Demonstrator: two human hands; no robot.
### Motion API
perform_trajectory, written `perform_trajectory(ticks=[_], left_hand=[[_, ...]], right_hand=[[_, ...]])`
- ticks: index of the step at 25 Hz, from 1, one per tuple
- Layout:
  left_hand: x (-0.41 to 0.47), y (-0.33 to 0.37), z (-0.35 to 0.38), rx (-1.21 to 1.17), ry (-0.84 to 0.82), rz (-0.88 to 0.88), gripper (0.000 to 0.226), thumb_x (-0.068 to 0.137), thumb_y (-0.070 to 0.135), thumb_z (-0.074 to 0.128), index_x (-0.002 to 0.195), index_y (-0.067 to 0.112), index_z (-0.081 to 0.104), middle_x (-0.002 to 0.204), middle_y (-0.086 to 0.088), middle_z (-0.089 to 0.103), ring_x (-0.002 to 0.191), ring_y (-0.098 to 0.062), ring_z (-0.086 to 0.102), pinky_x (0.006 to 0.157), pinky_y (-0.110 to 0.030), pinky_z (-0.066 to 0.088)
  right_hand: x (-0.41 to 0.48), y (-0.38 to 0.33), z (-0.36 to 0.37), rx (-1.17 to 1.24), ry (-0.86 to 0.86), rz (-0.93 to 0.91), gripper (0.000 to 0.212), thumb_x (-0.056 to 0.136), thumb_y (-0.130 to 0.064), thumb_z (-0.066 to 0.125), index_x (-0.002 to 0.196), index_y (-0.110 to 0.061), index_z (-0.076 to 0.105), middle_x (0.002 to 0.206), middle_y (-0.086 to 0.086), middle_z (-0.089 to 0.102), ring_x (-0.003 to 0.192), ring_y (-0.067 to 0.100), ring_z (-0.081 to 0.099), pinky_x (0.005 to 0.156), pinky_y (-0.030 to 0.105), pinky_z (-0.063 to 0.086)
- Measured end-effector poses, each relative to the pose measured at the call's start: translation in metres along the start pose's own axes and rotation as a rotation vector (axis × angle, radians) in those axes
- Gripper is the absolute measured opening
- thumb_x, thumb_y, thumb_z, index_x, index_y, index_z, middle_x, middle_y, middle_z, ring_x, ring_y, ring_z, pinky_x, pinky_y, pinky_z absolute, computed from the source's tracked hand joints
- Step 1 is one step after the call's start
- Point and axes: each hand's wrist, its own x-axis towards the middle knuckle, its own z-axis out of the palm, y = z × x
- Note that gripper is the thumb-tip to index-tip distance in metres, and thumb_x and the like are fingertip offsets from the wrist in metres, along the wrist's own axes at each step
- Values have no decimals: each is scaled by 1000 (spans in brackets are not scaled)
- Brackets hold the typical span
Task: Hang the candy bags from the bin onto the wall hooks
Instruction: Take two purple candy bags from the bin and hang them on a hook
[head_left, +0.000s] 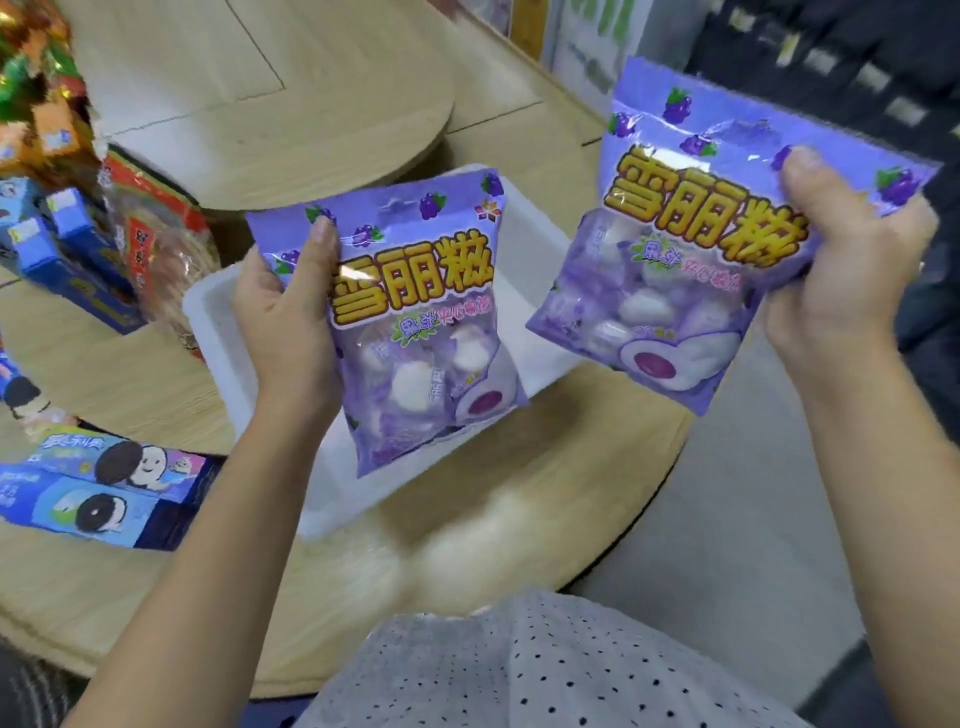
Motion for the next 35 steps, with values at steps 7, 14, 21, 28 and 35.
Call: perform_trajectory(ticks=[7, 14, 21, 28, 35], left_hand=[[-67, -12, 52, -55, -382, -259, 5, 92, 14, 60, 88, 11, 60, 73, 2, 75, 65, -15, 71, 60, -30, 56], [-138, -55, 119, 39, -653, -428, 9, 89, 23, 65, 82, 18, 64, 79, -6, 74, 72, -25, 68, 68, -43, 58], [-194, -119, 227, 135, -738, -479, 13, 86, 28, 68, 73, 25, 68, 74, 1, 74, 67, -17, 69, 65, -33, 58], [-209, -173, 315, 167, -674, -502, 21, 90, 25, 63, 71, 27, 70, 69, 8, 76, 61, -7, 70, 55, -21, 56], [-148, -232, 430, 186, -647, -504, 18, 91, 28, 62, 75, 25, 69, 71, 6, 76, 60, -9, 70, 52, -19, 54]], right_hand=[[-97, -40, -108, -129, 340, -26, 19, 79, 3, 67, 70, -13, 65, 65, -6, 71, 64, 12, 68, 63, 31, 56], [-164, -58, -203, -227, 603, -8, 22, 76, -3, 70, 59, -18, 71, 61, -10, 71, 61, 9, 67, 62, 30, 57], [-152, -64, -320, -330, 777, 90, 10, 73, -12, 75, 64, -17, 74, 62, -9, 72, 60, 13, 66, 64, 37, 57], [-56, -73, -400, -423, 753, 85, 7, 70, -21, 78, 67, -17, 74, 64, -9, 72, 63, 15, 66, 65, 38, 56], [89, -43, -442, -430, 705, 93, 5, 71, -23, 78, 68, -21, 75, 65, -10, 74, 60, 7, 69, 57, 24, 54]])
